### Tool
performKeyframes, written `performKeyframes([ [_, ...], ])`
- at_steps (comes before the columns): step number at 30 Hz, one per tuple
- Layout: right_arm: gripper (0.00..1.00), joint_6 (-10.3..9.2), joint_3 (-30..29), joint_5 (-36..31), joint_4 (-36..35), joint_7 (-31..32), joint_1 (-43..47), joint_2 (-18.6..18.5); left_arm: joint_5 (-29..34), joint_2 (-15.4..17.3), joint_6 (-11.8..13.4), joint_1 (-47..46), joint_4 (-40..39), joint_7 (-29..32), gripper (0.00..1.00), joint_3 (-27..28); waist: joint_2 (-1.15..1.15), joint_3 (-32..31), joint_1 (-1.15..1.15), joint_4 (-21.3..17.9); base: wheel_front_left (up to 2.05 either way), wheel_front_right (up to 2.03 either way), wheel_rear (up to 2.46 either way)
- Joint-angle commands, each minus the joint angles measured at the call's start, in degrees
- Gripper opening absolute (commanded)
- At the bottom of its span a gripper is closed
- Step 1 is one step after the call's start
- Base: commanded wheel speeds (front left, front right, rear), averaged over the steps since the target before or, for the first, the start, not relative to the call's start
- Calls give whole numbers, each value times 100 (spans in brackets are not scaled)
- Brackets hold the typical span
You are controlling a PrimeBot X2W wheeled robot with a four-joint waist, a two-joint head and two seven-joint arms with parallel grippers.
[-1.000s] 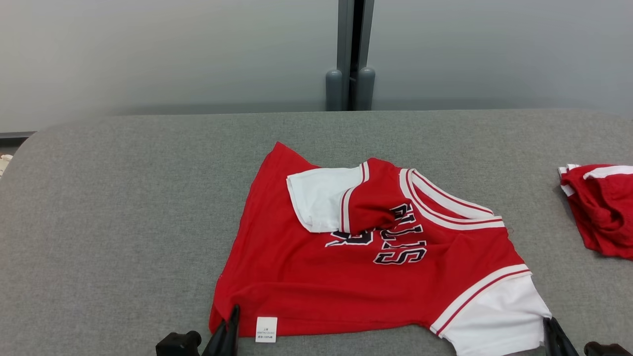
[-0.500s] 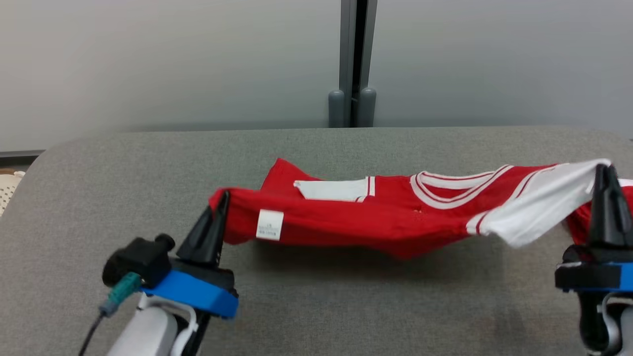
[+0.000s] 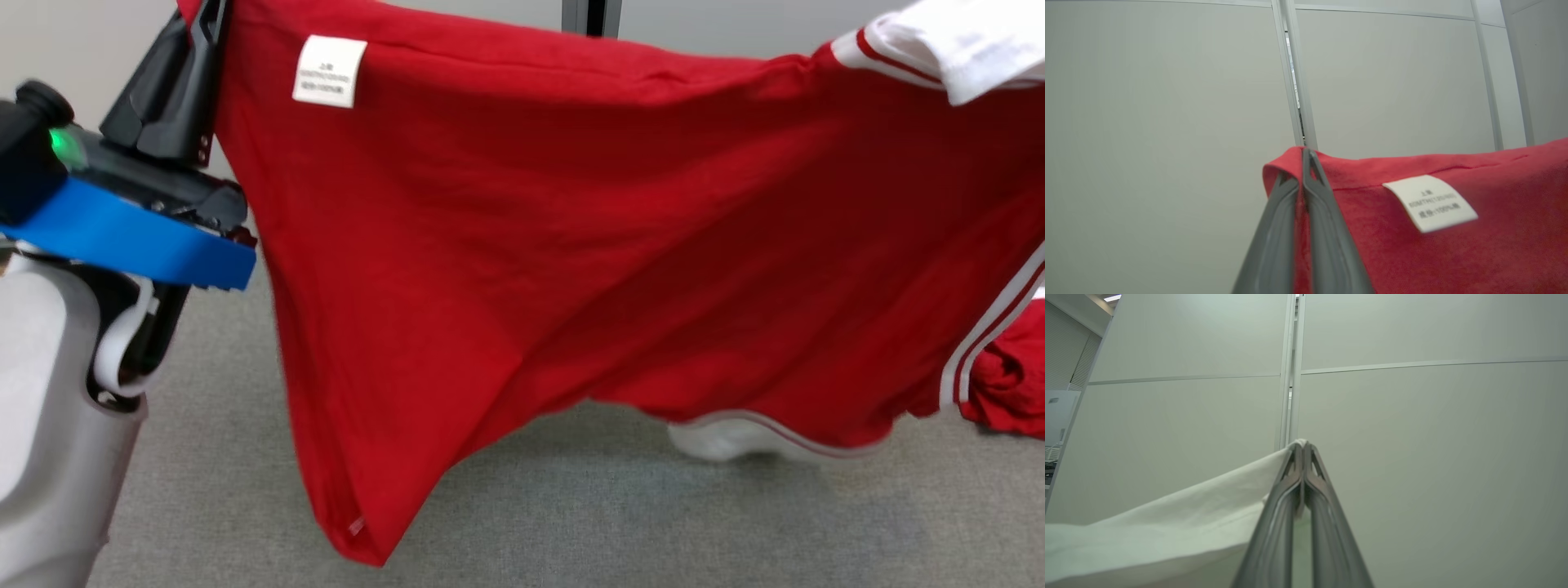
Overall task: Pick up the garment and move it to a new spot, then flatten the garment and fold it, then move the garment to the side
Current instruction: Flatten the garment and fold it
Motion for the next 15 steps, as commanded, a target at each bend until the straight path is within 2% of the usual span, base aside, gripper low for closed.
performKeyframes([
  [1, 0, 0, 78, 22, 64, 108, -214, -60, -15, 54, -8, -148, -5, 127, 0, -15, 0, 130, 0, 38, 0, 0, 0],
  [7, 0, 0, 378, -199, 669, 307, -1069, -108, 28, 10, 43, -768, 335, 241, 0, 28, 0, 815, 0, 45, 0, 0, 0],
  [10, 0, 0, 438, -452, 1185, 157, -1638, -32, 205, -56, 73, -1271, 732, 21, 0, 39, 0, 1202, 0, 18, 0, 0, 0],
  [15, 0, 0, 102, -928, 2024, -303, -2740, 146, 437, -228, 127, -2239, 1496, -581, 0, 142, 0, 1679, 0, -36, 0, 0, 0],
])
